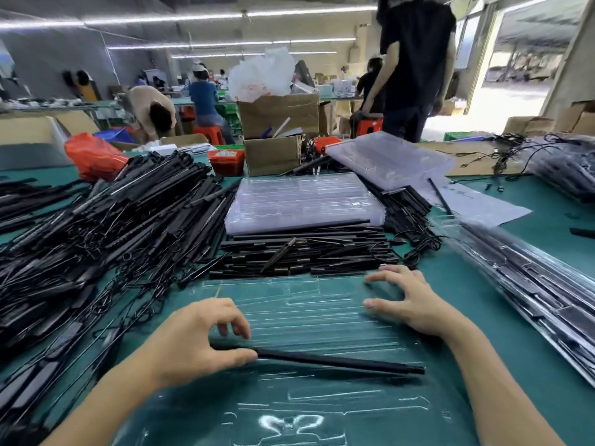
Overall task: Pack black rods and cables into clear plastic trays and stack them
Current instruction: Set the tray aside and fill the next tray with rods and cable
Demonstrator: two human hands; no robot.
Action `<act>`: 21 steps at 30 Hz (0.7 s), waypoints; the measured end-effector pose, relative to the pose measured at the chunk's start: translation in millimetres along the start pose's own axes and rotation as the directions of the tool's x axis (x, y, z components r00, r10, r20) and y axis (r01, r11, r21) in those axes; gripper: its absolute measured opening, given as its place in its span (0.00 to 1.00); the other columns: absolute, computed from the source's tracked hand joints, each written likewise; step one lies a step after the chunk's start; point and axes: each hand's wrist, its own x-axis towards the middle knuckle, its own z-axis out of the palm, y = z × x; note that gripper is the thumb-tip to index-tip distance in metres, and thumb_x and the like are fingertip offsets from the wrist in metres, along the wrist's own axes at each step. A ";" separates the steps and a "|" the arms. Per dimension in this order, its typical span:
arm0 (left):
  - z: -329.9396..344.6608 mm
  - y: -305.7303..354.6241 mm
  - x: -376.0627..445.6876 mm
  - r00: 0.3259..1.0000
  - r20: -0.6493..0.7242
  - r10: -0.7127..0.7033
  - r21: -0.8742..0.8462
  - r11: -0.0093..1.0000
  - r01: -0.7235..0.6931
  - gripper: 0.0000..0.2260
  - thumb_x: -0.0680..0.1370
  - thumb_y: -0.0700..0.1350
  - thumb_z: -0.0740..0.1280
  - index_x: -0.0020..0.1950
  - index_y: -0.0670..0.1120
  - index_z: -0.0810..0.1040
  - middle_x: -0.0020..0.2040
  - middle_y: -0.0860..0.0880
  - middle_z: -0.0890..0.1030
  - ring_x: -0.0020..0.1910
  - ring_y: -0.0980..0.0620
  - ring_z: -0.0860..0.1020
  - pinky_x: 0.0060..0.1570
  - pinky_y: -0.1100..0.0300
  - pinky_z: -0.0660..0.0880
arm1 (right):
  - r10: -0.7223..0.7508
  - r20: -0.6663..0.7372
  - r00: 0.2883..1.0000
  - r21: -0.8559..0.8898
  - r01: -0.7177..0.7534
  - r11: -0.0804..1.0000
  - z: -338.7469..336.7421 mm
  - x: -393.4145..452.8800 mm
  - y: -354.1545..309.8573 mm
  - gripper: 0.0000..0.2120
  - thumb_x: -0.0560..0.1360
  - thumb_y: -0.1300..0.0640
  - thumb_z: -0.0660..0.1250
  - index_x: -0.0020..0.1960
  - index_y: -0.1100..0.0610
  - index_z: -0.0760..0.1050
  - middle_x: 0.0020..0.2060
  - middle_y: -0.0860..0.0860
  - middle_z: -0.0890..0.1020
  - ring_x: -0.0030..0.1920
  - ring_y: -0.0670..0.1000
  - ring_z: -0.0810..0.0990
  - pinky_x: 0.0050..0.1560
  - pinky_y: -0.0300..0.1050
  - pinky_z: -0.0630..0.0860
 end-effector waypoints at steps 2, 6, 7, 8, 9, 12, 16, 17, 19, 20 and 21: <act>0.7 -1.2 -2.5 1.000 -0.015 0.010 -0.010 1.000 -0.011 0.17 0.65 0.70 0.73 0.41 0.57 0.82 0.47 0.59 0.79 0.45 0.56 0.77 0.47 0.62 0.74 | 0.006 -0.009 1.000 0.010 -0.006 1.000 -0.4 0.1 -0.7 0.28 0.61 0.28 0.67 0.60 0.34 0.73 0.69 0.44 0.65 0.72 0.49 0.57 0.76 0.55 0.53; 2.3 -3.6 -5.5 0.998 0.018 0.065 -0.020 0.998 -0.065 0.12 0.69 0.62 0.77 0.40 0.56 0.82 0.41 0.56 0.79 0.41 0.55 0.76 0.43 0.59 0.75 | -0.002 -0.019 1.000 0.029 0.003 1.000 1.1 -0.8 -0.4 0.28 0.61 0.29 0.67 0.60 0.34 0.74 0.68 0.43 0.66 0.71 0.48 0.58 0.76 0.52 0.54; 1.7 -4.5 -7.0 0.997 0.018 0.072 -0.020 0.997 -0.071 0.13 0.69 0.63 0.76 0.40 0.56 0.82 0.39 0.56 0.79 0.40 0.55 0.76 0.43 0.59 0.75 | -0.005 -0.025 1.000 0.036 0.006 0.999 1.1 -0.5 -0.9 0.27 0.61 0.29 0.67 0.59 0.34 0.74 0.67 0.43 0.67 0.70 0.48 0.58 0.75 0.51 0.54; 0.6 -6.3 -8.9 0.998 0.010 0.070 -0.025 0.997 -0.069 0.13 0.69 0.64 0.75 0.40 0.56 0.82 0.39 0.55 0.79 0.39 0.54 0.77 0.42 0.58 0.74 | -0.006 -0.027 1.000 0.042 0.007 0.999 1.0 -0.3 -1.3 0.27 0.61 0.30 0.68 0.59 0.34 0.74 0.67 0.43 0.67 0.70 0.48 0.58 0.75 0.50 0.54; -0.9 -8.5 -10.7 0.998 -0.005 0.067 -0.028 0.997 -0.067 0.14 0.69 0.65 0.74 0.40 0.56 0.82 0.38 0.55 0.79 0.38 0.54 0.77 0.40 0.58 0.74 | -0.005 -0.025 1.000 0.047 0.006 0.999 0.9 -0.2 -1.3 0.28 0.61 0.30 0.68 0.59 0.35 0.74 0.67 0.43 0.67 0.70 0.48 0.58 0.74 0.49 0.55; -1.8 -13.5 -16.5 0.997 -0.045 0.059 -0.052 0.997 -0.061 0.13 0.70 0.65 0.73 0.40 0.57 0.82 0.38 0.56 0.79 0.37 0.53 0.76 0.38 0.57 0.74 | 0.004 -0.012 1.000 0.053 -0.003 0.999 0.2 -0.8 -1.4 0.29 0.61 0.30 0.69 0.61 0.37 0.75 0.67 0.44 0.67 0.70 0.47 0.58 0.75 0.50 0.55; 2.6 -10.5 -20.2 0.998 -0.033 0.060 -0.041 0.997 -0.061 0.14 0.69 0.68 0.72 0.45 0.60 0.81 0.42 0.57 0.80 0.40 0.54 0.78 0.41 0.58 0.75 | 0.003 -0.011 1.000 0.047 -0.003 0.999 -1.1 -1.7 -3.6 0.28 0.62 0.31 0.69 0.60 0.37 0.75 0.67 0.44 0.67 0.70 0.48 0.58 0.75 0.50 0.55; 2.5 -10.6 -20.2 0.998 -0.040 0.058 -0.043 0.997 -0.059 0.14 0.69 0.68 0.72 0.46 0.60 0.81 0.43 0.57 0.80 0.41 0.54 0.78 0.42 0.59 0.75 | 0.006 -0.008 1.000 0.046 -0.005 0.999 -1.3 -2.0 -4.0 0.28 0.62 0.31 0.69 0.61 0.37 0.75 0.67 0.44 0.67 0.70 0.48 0.58 0.75 0.51 0.55; 2.0 -11.9 -19.1 0.998 -0.055 0.042 -0.056 0.997 -0.045 0.13 0.70 0.67 0.72 0.44 0.60 0.81 0.45 0.58 0.79 0.42 0.53 0.77 0.43 0.60 0.75 | 0.003 -0.004 1.000 0.040 -0.003 0.999 -1.5 -2.3 -3.0 0.25 0.65 0.33 0.70 0.60 0.36 0.75 0.67 0.44 0.67 0.70 0.47 0.58 0.76 0.52 0.55; 2.6 -12.6 -18.5 0.998 -0.055 0.032 -0.064 0.997 -0.035 0.12 0.71 0.66 0.72 0.42 0.59 0.81 0.45 0.57 0.79 0.42 0.52 0.77 0.43 0.59 0.75 | -0.001 -0.005 1.000 0.040 0.001 0.999 -1.0 -2.0 -2.0 0.23 0.67 0.34 0.71 0.60 0.36 0.75 0.67 0.43 0.67 0.71 0.47 0.58 0.76 0.52 0.55; 4.1 -12.9 -18.2 0.998 -0.051 0.021 -0.075 0.997 -0.025 0.10 0.71 0.64 0.73 0.41 0.59 0.81 0.45 0.57 0.78 0.43 0.52 0.77 0.44 0.58 0.75 | -0.004 -0.008 1.000 0.048 0.005 0.999 -0.6 -1.5 -0.6 0.20 0.69 0.36 0.71 0.60 0.36 0.75 0.67 0.43 0.67 0.71 0.47 0.58 0.76 0.52 0.55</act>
